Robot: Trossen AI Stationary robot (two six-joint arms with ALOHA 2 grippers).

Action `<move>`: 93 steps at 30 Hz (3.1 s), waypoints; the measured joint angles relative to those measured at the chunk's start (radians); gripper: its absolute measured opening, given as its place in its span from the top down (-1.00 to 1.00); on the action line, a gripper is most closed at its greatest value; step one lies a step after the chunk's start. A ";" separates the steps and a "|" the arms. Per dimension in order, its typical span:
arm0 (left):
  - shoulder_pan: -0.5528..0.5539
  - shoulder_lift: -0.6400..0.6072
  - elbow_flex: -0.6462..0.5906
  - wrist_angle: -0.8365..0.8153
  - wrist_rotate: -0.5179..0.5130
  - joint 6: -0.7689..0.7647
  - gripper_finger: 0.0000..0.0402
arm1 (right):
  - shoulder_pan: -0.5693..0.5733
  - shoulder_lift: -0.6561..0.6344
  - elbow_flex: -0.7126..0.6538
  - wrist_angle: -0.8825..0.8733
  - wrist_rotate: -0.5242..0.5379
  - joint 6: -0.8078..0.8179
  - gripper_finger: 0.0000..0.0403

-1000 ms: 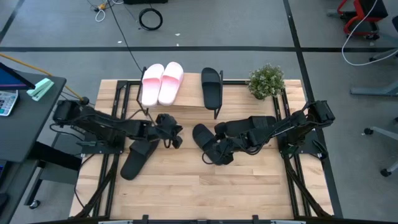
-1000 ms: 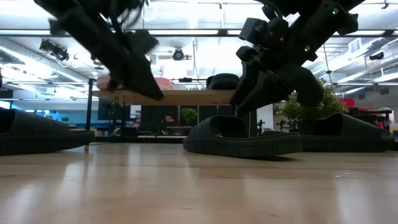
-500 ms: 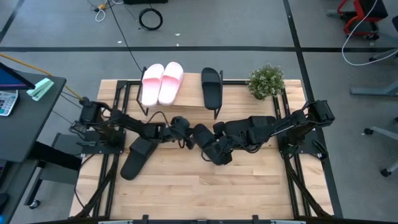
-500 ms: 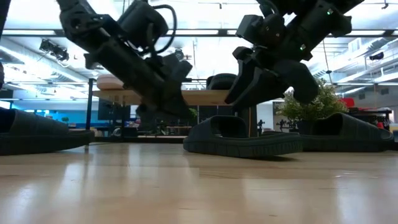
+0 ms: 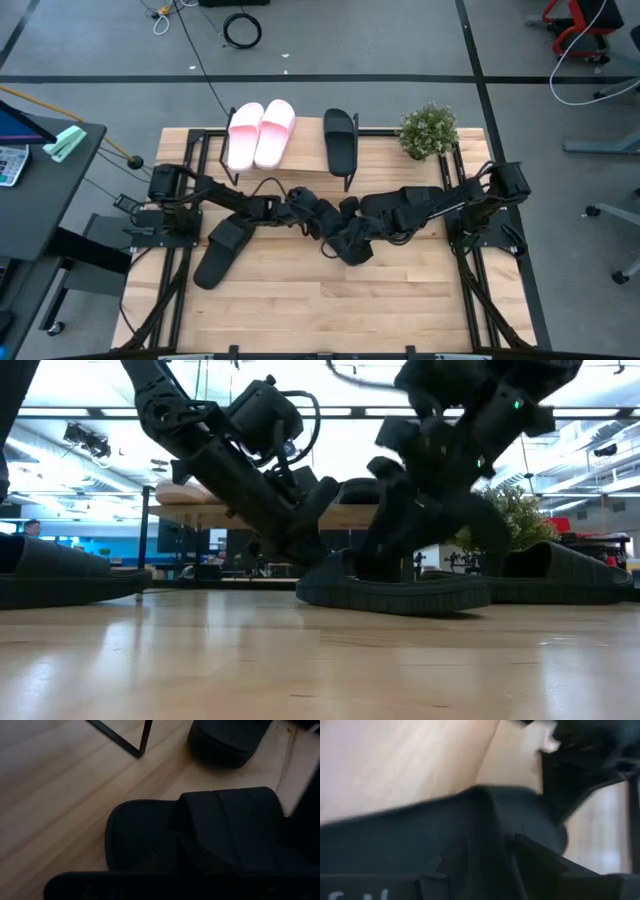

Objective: Pick and place slides into the shelf
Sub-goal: Put the black slide on the shelf

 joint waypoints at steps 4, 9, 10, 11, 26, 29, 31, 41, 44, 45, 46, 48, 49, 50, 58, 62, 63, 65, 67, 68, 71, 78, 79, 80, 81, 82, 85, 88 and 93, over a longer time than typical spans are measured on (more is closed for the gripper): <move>-0.001 0.000 0.011 -0.010 0.000 0.010 0.91 | 0.003 0.067 0.000 0.039 0.084 -0.073 0.19; 0.001 0.000 0.011 -0.010 0.029 0.005 0.98 | 0.004 0.098 0.000 0.130 0.145 -0.132 0.19; 0.002 0.000 0.012 -0.014 0.034 0.002 0.98 | 0.003 0.092 0.000 0.131 0.146 -0.139 0.19; 0.002 0.000 0.012 -0.020 0.038 -0.001 0.97 | 0.003 0.085 0.000 0.133 0.150 -0.146 0.20; -0.019 0.000 0.012 -0.003 0.095 0.032 0.95 | -0.053 0.048 -0.002 0.140 0.182 -0.154 0.27; -0.017 -0.001 0.012 -0.010 0.097 0.049 0.91 | -0.032 0.038 -0.001 0.141 0.204 -0.151 0.37; -0.017 -0.001 0.013 -0.019 0.098 0.055 0.91 | -0.011 0.038 0.000 0.139 0.205 -0.148 0.48; -0.018 -0.004 0.016 -0.058 0.101 0.060 0.93 | 0.134 0.005 0.000 0.037 0.315 -0.026 0.91; -0.018 -0.006 0.018 -0.046 0.104 0.062 0.91 | 0.191 -0.032 0.000 -0.031 0.380 0.019 0.94; -0.019 -0.006 0.018 -0.040 0.106 0.072 0.92 | 0.208 -0.049 0.000 -0.050 0.395 0.040 0.94; -0.020 -0.010 0.019 -0.037 0.107 0.081 0.93 | 0.223 -0.066 0.000 -0.061 0.406 0.062 0.92; -0.023 -0.019 0.020 -0.023 0.110 0.094 0.97 | 0.251 -0.106 0.002 -0.091 0.431 0.093 0.90; -0.025 -0.027 0.019 -0.018 0.119 0.100 0.97 | 0.263 -0.124 0.012 -0.112 0.446 0.100 0.90; -0.027 -0.037 0.018 -0.010 0.129 0.104 0.98 | 0.272 -0.137 0.024 -0.126 0.465 0.102 0.90; -0.055 -0.187 0.013 0.020 0.140 0.228 0.92 | 0.293 -0.167 0.241 -0.356 0.622 0.070 0.92; -0.053 -0.287 0.013 0.001 0.123 0.296 0.98 | 0.288 -0.166 0.353 -0.584 0.647 0.216 0.91; -0.053 -0.316 0.011 0.000 0.123 0.312 0.97 | 0.285 -0.167 0.368 -0.621 0.634 0.264 0.92; -0.054 -0.373 0.007 0.006 0.126 0.344 0.94 | 0.281 -0.172 0.376 -0.662 0.612 0.338 0.95; -0.059 -0.429 0.007 0.028 0.127 0.375 0.91 | 0.281 -0.172 0.371 -0.670 0.583 0.361 0.95; -0.062 -0.459 0.008 0.032 0.128 0.390 0.90 | 0.281 -0.171 0.365 -0.667 0.573 0.366 0.95; -0.072 -0.525 0.010 0.027 0.130 0.439 0.92 | 0.281 -0.170 0.357 -0.678 0.566 0.367 0.94; -0.089 -0.644 0.010 0.036 0.131 0.526 0.96 | 0.221 -0.169 0.357 -0.528 0.680 0.271 0.95; -0.085 -0.659 0.010 0.036 0.131 0.519 0.93 | 0.206 -0.169 0.357 -0.463 0.684 0.220 0.95; -0.081 -0.672 0.010 0.039 0.130 0.512 0.91 | 0.187 -0.169 0.357 -0.393 0.683 0.165 0.95; -0.075 -0.687 0.010 0.041 0.130 0.511 0.90 | 0.167 -0.168 0.357 -0.315 0.680 0.107 0.95; -0.070 -0.704 0.010 0.035 0.130 0.513 0.88 | 0.145 -0.163 0.357 -0.231 0.679 0.044 0.94; -0.053 -0.752 0.010 0.042 0.130 0.543 0.86 | 0.069 -0.156 0.357 -0.016 0.638 -0.155 0.93; -0.039 -0.789 0.010 0.037 0.131 0.549 0.88 | -0.017 -0.143 0.369 0.136 0.532 -0.255 0.94; -0.026 -0.831 0.012 0.041 0.130 0.571 0.93 | -0.174 -0.083 0.440 0.184 0.450 -0.301 0.93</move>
